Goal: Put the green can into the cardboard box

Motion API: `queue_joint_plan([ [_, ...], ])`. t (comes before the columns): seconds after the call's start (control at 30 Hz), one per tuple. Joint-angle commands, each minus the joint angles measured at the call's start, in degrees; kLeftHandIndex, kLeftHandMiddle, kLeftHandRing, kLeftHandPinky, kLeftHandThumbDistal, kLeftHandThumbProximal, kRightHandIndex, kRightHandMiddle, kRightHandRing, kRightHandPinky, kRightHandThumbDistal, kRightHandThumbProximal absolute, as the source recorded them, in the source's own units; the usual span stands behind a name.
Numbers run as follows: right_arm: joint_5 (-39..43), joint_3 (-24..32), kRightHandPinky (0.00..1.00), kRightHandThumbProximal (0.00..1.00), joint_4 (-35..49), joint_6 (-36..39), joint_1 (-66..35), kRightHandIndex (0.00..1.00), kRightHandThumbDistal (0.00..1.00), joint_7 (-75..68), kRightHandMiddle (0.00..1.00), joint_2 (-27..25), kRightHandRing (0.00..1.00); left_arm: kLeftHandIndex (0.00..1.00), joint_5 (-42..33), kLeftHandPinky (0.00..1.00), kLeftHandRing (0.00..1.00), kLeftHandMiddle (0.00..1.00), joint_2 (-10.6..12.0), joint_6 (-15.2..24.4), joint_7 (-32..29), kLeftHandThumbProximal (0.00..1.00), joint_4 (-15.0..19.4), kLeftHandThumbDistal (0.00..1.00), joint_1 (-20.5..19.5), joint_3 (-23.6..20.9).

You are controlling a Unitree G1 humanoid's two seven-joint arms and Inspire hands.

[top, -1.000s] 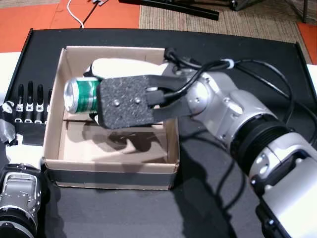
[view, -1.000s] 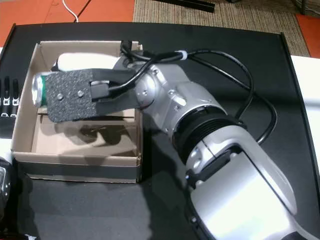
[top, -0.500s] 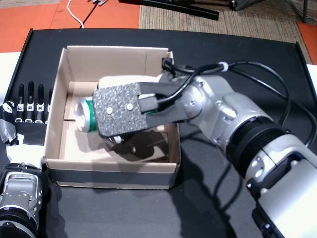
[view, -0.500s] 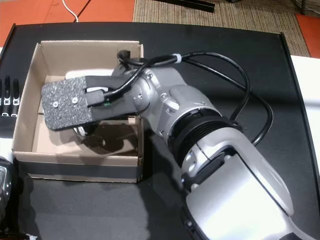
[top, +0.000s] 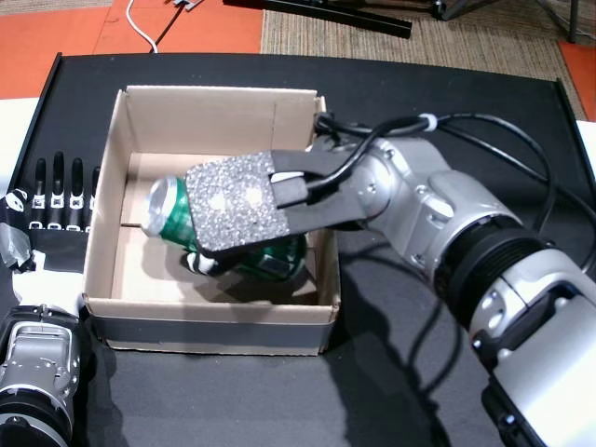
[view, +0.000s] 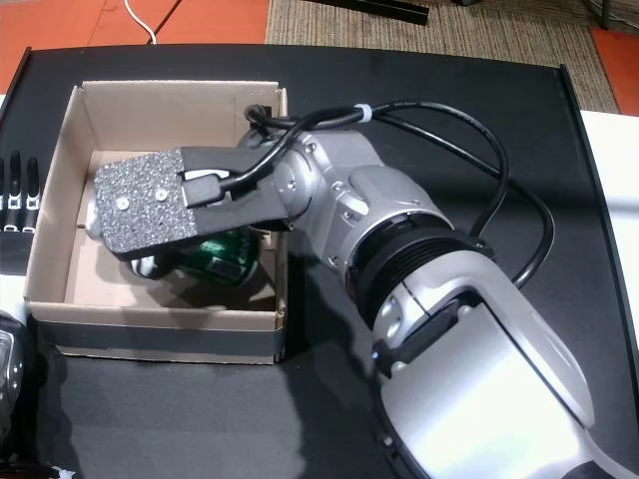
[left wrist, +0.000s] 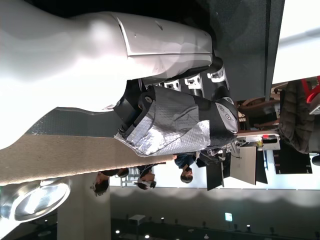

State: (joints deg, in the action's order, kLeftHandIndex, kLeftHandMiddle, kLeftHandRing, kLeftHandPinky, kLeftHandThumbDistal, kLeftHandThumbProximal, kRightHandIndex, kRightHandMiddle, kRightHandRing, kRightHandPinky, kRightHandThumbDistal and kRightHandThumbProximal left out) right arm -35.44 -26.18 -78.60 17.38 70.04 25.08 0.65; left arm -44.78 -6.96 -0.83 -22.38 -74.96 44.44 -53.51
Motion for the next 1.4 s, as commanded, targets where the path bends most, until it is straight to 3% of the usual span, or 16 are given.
queue_joint_plan([
  [0.0, 1.59, 1.29, 1.0, 0.53, 0.38, 0.88, 0.93, 0.91, 0.82, -0.46, 1.0, 0.0, 1.0, 0.51, 0.17, 0.75, 0.62, 0.52, 1.93, -0.28, 3.15, 0.53, -1.95, 0.0, -2.6, 0.01],
  [0.07, 1.79, 1.48, 1.0, 0.55, 0.37, 0.9, 0.89, 0.91, 0.86, -1.07, 1.0, 0.03, 1.0, 0.51, 0.12, 0.74, 0.62, 0.52, 1.82, -0.42, 3.25, 0.51, -1.99, 0.0, -2.6, -0.11],
  [0.23, 2.31, 1.83, 1.0, 0.51, 0.34, 0.05, 1.09, 0.95, 0.85, -1.28, 1.0, 0.26, 1.0, 0.51, 0.2, 0.72, 0.61, 0.52, 1.72, -0.43, 3.49, 0.51, -1.97, 0.0, -2.49, -0.09],
  [0.43, 2.34, 2.49, 1.0, 0.5, 0.4, 0.58, 0.93, 0.95, 0.83, -1.29, 1.0, 0.23, 1.0, 0.52, 0.19, 0.77, 0.62, 0.52, 1.54, -0.72, 2.59, 0.51, -2.0, 0.0, -2.79, -0.15],
  [0.53, 2.48, 2.86, 1.0, 0.5, 0.45, 0.59, 0.88, 0.94, 0.89, -1.64, 1.0, 0.23, 1.0, 0.51, 0.42, 0.76, 0.62, 0.51, 1.48, -0.62, 2.68, 0.51, -1.99, 0.0, -2.78, 0.06],
  [0.6, 2.19, 2.78, 1.0, 0.5, 0.55, 0.76, 0.76, 0.91, 0.99, -3.27, 1.0, 0.18, 1.0, 0.51, 0.48, 0.76, 0.61, 0.51, 1.46, -0.52, 3.46, 0.52, -2.0, 0.0, -2.59, 0.13],
  [0.67, 1.99, 2.68, 1.0, 0.48, 0.62, 0.9, 0.57, 0.94, 1.0, -5.26, 1.0, 0.17, 1.0, 0.51, 0.52, 0.74, 0.61, 0.51, 1.44, -0.4, 4.2, 0.54, -2.0, 0.0, -2.41, 0.17],
  [0.77, -0.29, 0.65, 1.0, 0.53, 1.05, 3.91, 0.2, 0.99, 0.99, -12.0, 1.0, -0.49, 1.0, 0.51, 0.59, 0.67, 0.6, 0.52, 1.34, -0.44, 3.56, 0.56, -2.03, 0.0, -2.68, 0.24],
  [0.87, -3.06, -1.54, 1.0, 0.49, 1.84, 9.52, -0.53, 1.0, 1.0, -23.7, 1.0, -1.74, 1.0, 0.51, 0.6, 0.74, 0.61, 0.51, 1.08, -0.94, 1.85, 0.55, -2.01, 0.0, -3.2, 0.32],
  [0.93, -5.12, -3.07, 1.0, 0.47, 2.26, 11.74, -0.81, 1.0, 0.94, -32.96, 1.0, -2.41, 1.0, 0.5, 0.54, 0.76, 0.6, 0.49, 1.01, -0.92, 1.74, 0.55, -2.04, 0.0, -3.29, 0.25],
  [1.03, -6.54, -3.67, 1.0, 0.39, 2.7, 14.81, -0.66, 1.0, 0.9, -44.16, 1.0, -3.36, 1.0, 0.48, 0.68, 0.7, 0.61, 0.5, 0.87, -0.72, 1.85, 0.52, -2.08, 0.01, -3.46, 0.29],
  [1.07, -6.62, -3.52, 1.0, 0.39, 2.77, 15.86, -0.47, 1.0, 0.83, -46.6, 1.0, -3.65, 1.0, 0.48, 0.73, 0.68, 0.62, 0.5, 0.82, -0.67, 1.96, 0.5, -2.09, 0.0, -3.48, 0.32],
  [1.1, -6.95, -3.53, 1.0, 0.37, 2.88, 16.84, -0.09, 1.0, 0.92, -49.55, 1.0, -4.12, 1.0, 0.48, 0.7, 0.68, 0.61, 0.5, 0.79, -0.59, 2.16, 0.48, -2.11, 0.02, -3.48, 0.27],
  [1.13, -7.31, -3.6, 1.0, 0.36, 3.05, 17.64, 0.38, 1.0, 0.94, -52.19, 1.0, -4.67, 1.0, 0.49, 0.55, 0.7, 0.62, 0.5, 0.79, -0.62, 2.29, 0.47, -2.11, 0.0, -3.4, 0.14],
  [1.2, -8.37, -4.07, 1.0, 0.39, 3.33, 18.22, 1.5, 1.0, 0.95, -56.28, 1.0, -5.9, 1.0, 0.49, 0.51, 0.68, 0.59, 0.5, 0.76, -0.68, 2.98, 0.48, -2.12, 0.0, -3.07, 0.11],
  [1.37, -12.32, -6.23, 1.0, 0.4, 5.03, 18.53, 3.24, 1.0, 0.99, -69.58, 1.0, -10.45, 1.0, 0.52, 0.41, 0.79, 0.63, 0.51, 0.54, -1.28, 1.82, 0.56, -2.08, 0.0, -3.06, 0.1],
])
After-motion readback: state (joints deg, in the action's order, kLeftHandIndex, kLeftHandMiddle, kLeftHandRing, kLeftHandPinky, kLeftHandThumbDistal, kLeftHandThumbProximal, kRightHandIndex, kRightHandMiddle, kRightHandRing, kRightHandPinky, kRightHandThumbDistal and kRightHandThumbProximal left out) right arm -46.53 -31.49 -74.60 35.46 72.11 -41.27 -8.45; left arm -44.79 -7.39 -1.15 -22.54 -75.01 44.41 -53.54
